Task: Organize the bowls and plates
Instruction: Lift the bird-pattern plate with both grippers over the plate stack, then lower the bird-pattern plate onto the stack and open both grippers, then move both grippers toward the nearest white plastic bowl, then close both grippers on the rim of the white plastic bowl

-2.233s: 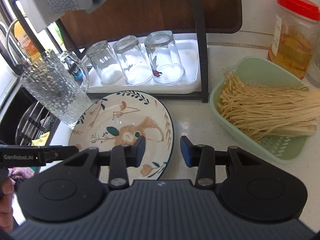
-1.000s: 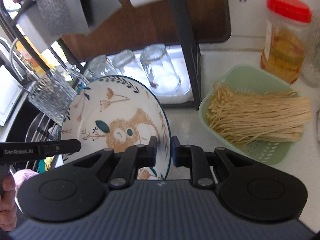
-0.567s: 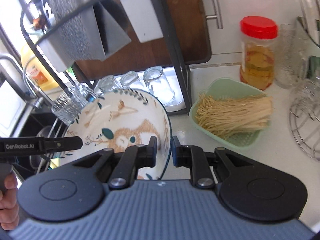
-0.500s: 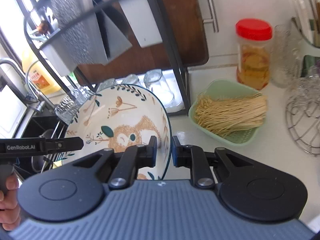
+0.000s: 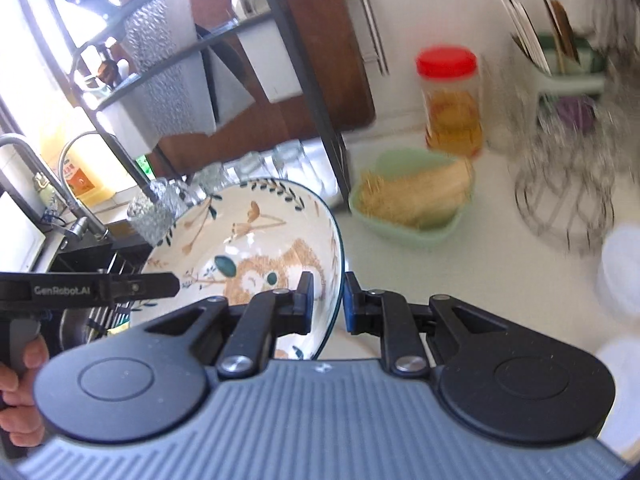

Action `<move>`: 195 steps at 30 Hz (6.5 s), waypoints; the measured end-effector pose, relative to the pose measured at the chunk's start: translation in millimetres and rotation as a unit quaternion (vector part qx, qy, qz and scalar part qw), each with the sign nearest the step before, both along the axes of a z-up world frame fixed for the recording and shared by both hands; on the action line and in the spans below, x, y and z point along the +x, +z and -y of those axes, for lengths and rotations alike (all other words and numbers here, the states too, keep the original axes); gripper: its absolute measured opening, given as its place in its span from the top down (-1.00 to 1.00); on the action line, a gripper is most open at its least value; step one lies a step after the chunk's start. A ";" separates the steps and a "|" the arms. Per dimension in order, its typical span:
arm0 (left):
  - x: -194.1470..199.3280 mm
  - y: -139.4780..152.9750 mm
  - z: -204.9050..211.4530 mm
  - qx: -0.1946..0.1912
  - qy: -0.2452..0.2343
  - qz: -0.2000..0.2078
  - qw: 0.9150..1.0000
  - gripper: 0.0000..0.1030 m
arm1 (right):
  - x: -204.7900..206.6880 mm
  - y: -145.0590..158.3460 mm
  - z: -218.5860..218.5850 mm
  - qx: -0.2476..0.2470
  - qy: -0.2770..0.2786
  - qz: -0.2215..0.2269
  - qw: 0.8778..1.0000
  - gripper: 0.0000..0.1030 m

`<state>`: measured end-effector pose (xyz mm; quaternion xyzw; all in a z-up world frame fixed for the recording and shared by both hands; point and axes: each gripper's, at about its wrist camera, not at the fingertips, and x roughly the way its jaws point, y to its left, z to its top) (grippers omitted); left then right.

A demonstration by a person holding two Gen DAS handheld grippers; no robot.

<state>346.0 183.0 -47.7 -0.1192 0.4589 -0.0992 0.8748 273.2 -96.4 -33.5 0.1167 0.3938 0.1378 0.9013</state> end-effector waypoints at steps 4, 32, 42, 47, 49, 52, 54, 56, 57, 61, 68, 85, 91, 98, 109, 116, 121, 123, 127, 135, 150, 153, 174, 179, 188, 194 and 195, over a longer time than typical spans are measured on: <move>-9.4 -15.9 3.9 0.027 -0.034 -0.015 0.999 0.17 | -15.3 -16.3 -3.7 -0.019 0.007 -0.017 1.000 0.64; -7.6 -85.3 38.6 0.147 -0.117 -0.082 0.979 0.17 | -28.4 -86.3 -4.3 -0.044 0.007 -0.092 0.995 0.64; -3.9 -83.4 25.9 0.103 -0.101 -0.099 0.985 0.17 | -25.8 -83.0 -6.1 -0.046 -0.006 -0.088 0.995 0.63; -4.5 -83.0 14.0 0.065 -0.090 -0.110 0.988 0.17 | -25.3 -76.7 -3.8 -0.050 -0.012 -0.086 0.995 0.62; -5.5 -83.4 10.3 0.055 -0.088 -0.113 0.988 0.17 | -25.1 -76.0 -4.1 -0.054 -0.011 -0.090 0.994 0.62; -7.1 -84.2 8.1 0.049 -0.085 -0.116 0.988 0.17 | -25.6 -74.6 -5.7 -0.060 -0.011 -0.093 0.994 0.61; -8.2 -84.2 5.9 0.042 -0.084 -0.116 0.989 0.17 | -25.4 -74.5 -5.6 -0.070 -0.016 -0.098 0.993 0.61; -8.5 -83.3 3.6 0.039 -0.082 -0.115 0.989 0.17 | -25.5 -74.7 -3.6 -0.068 -0.019 -0.099 0.993 0.62; -9.4 -82.3 3.3 0.037 -0.081 -0.113 0.990 0.17 | -25.5 -74.6 -3.9 -0.068 -0.017 -0.098 0.993 0.62; -12.1 -77.4 1.0 0.017 -0.075 -0.109 0.991 0.17 | -25.8 -75.7 -6.7 -0.076 -0.011 -0.096 0.992 0.61; -19.8 -55.0 0.6 0.022 -0.062 -0.076 0.995 0.17 | -35.2 -58.6 -8.1 -0.069 -0.012 -0.061 0.996 0.62; -66.8 38.9 -11.2 0.009 -0.036 0.059 0.998 0.17 | -71.4 11.2 -36.9 -0.044 -0.015 0.045 0.998 0.63; -86.4 49.4 -29.3 0.013 -0.017 0.096 0.995 0.17 | -88.2 22.9 -48.4 -0.049 -0.025 0.064 0.996 0.62; -97.9 44.0 -44.6 0.002 -0.027 0.087 0.996 0.17 | -102.7 29.0 -62.7 -0.041 -0.038 0.082 0.995 0.63; -94.4 21.5 -12.5 0.033 -0.034 0.063 0.997 0.17 | -97.4 25.7 -33.2 -0.039 -0.046 0.101 0.993 0.63; -85.8 26.0 53.8 0.005 -0.007 0.070 0.998 0.17 | -92.2 25.2 15.9 -0.052 -0.009 0.111 0.992 0.63; -77.7 22.4 109.1 0.008 -0.017 0.070 0.997 0.17 | -91.8 23.0 67.6 -0.051 -0.022 0.114 0.992 0.63; -75.0 19.8 126.6 0.003 -0.015 0.064 0.998 0.15 | -92.4 19.1 87.3 -0.051 -0.027 0.111 0.992 0.63; -71.8 8.7 160.2 -0.004 -0.009 0.054 0.998 0.14 | -95.9 9.8 122.0 -0.065 -0.024 0.108 0.992 0.63; -74.7 -17.8 227.6 -0.018 -0.039 0.032 0.999 0.02 | -108.7 -17.6 178.5 -0.088 -0.037 0.083 0.992 0.63; -46.5 -59.0 276.5 -0.008 -0.095 -0.016 0.995 -0.24 | -107.4 -50.8 225.0 -0.070 -0.097 0.055 0.991 0.22; -42.9 -68.4 284.6 -0.005 -0.107 -0.018 0.994 -0.24 | -105.8 -68.2 232.8 -0.069 -0.108 0.029 0.991 0.18; -16.1 -111.9 339.6 -0.027 -0.138 -0.080 0.987 0.16 | -86.4 -109.4 252.5 -0.062 -0.138 -0.017 0.988 0.29; -15.4 -113.3 344.3 -0.025 -0.140 -0.082 0.986 0.52 | -85.4 -115.0 252.6 -0.057 -0.137 -0.024 0.989 0.66; -15.1 -97.9 326.4 -0.018 -0.098 -0.066 0.993 0.54 | -77.4 -102.8 234.9 -0.049 -0.101 -0.011 0.994 0.64; -23.1 -82.4 298.3 -0.019 -0.079 -0.055 0.995 0.54 | -70.5 -93.7 222.6 -0.024 -0.064 0.000 0.998 0.65; -24.9 -80.5 293.5 -0.017 -0.075 -0.053 0.996 0.53 | -69.3 -92.3 219.0 -0.025 -0.055 0.005 0.998 0.64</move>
